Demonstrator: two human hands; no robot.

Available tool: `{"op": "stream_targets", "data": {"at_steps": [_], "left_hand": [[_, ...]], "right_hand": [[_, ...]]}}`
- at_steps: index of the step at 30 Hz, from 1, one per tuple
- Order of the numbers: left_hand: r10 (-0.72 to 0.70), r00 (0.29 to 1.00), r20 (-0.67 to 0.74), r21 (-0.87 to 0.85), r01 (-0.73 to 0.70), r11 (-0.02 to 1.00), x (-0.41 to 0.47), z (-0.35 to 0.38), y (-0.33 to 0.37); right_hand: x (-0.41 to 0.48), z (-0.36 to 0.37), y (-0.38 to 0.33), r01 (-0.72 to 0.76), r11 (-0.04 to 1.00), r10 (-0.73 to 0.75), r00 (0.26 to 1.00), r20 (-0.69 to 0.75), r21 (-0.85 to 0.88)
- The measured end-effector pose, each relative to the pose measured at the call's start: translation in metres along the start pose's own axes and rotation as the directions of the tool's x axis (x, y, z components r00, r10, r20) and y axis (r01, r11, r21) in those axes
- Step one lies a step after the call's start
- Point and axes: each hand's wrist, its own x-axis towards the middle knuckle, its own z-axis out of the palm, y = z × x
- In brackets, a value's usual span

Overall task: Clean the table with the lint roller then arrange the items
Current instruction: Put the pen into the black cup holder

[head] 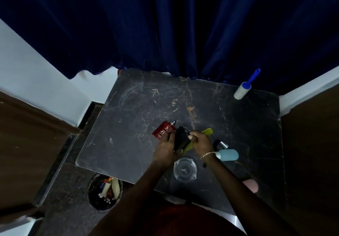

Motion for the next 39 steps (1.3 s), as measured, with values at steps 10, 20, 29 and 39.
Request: {"op": "stream_targets", "data": {"at_steps": [10,20,29,39], "left_hand": [[0.115,0.989,-0.089,-0.154,-0.127,0.980,0.026,-0.024,0.012],[0.105,0.994,0.033,-0.267,-0.093,0.959,0.092,-0.039,0.044],[0.131,0.986,0.102,-0.185,-0.111,0.977,0.104,-0.038,0.040],[-0.045,0.999,-0.003,-0.199,0.043,0.979,0.083,-0.026,0.035]], "right_hand": [[-0.008,-0.021,-0.032,0.120,0.985,-0.144,0.967,-0.210,-0.123],[0.010,-0.026,-0.036,0.028,0.932,-0.103,0.977,-0.189,-0.361],[0.022,-0.020,-0.029,0.004,0.948,-0.065,0.981,-0.182,-0.318],[0.011,-0.031,-0.012,0.082,0.990,-0.107,0.966,-0.236,-0.115]]}}
